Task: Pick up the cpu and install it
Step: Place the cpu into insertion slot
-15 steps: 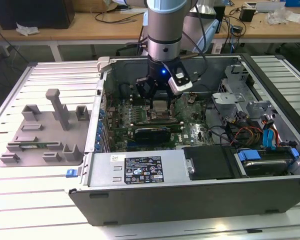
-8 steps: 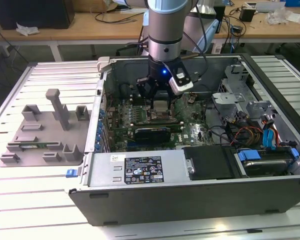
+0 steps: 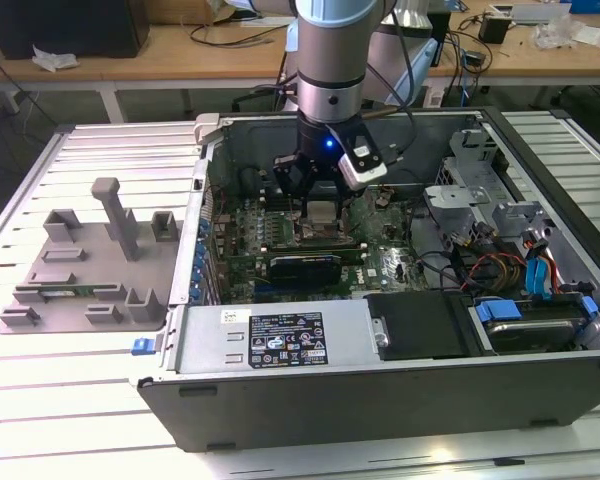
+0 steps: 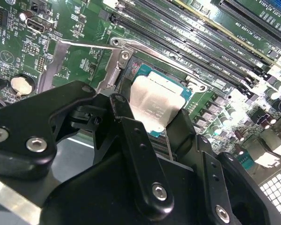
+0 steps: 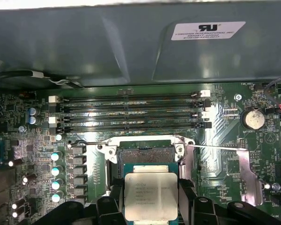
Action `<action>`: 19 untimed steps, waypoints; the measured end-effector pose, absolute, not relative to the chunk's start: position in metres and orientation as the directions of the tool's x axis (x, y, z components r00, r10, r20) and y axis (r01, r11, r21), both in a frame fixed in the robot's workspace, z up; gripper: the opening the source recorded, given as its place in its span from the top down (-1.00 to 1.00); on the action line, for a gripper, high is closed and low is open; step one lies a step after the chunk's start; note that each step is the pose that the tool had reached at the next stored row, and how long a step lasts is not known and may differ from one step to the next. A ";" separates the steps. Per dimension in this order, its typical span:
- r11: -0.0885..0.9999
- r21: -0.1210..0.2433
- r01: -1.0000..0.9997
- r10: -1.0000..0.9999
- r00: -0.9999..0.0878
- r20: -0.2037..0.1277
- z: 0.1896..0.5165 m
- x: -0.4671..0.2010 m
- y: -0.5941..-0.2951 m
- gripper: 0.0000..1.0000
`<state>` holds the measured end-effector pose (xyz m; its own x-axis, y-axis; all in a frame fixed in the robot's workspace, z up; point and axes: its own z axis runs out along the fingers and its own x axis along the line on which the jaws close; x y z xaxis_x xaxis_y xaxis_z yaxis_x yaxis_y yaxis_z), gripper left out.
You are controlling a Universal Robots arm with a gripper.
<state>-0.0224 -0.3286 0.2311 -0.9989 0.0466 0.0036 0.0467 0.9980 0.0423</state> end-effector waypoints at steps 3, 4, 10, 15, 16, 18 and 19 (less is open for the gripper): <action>0.994 0.042 0.101 0.101 -0.995 0.004 0.231 -0.022 -0.329 -0.09; 0.992 0.042 0.117 0.116 -0.993 0.004 0.231 -0.022 -0.329 -0.09; 0.970 0.042 0.238 0.238 -0.971 0.004 0.231 -0.022 -0.329 -0.09; 0.945 0.042 0.323 0.324 -0.946 0.004 0.231 -0.022 -0.329 -0.09; 0.937 0.042 0.348 0.348 -0.938 0.004 0.231 -0.022 -0.329 -0.09; 0.923 0.042 0.382 0.382 -0.924 0.004 0.231 -0.022 -0.329 -0.09; 0.909 0.042 0.415 0.415 -0.910 0.004 0.231 -0.022 -0.329 -0.09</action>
<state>-0.0223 -0.3287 0.2305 -0.9096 0.4155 0.0036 0.4152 0.9087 0.0423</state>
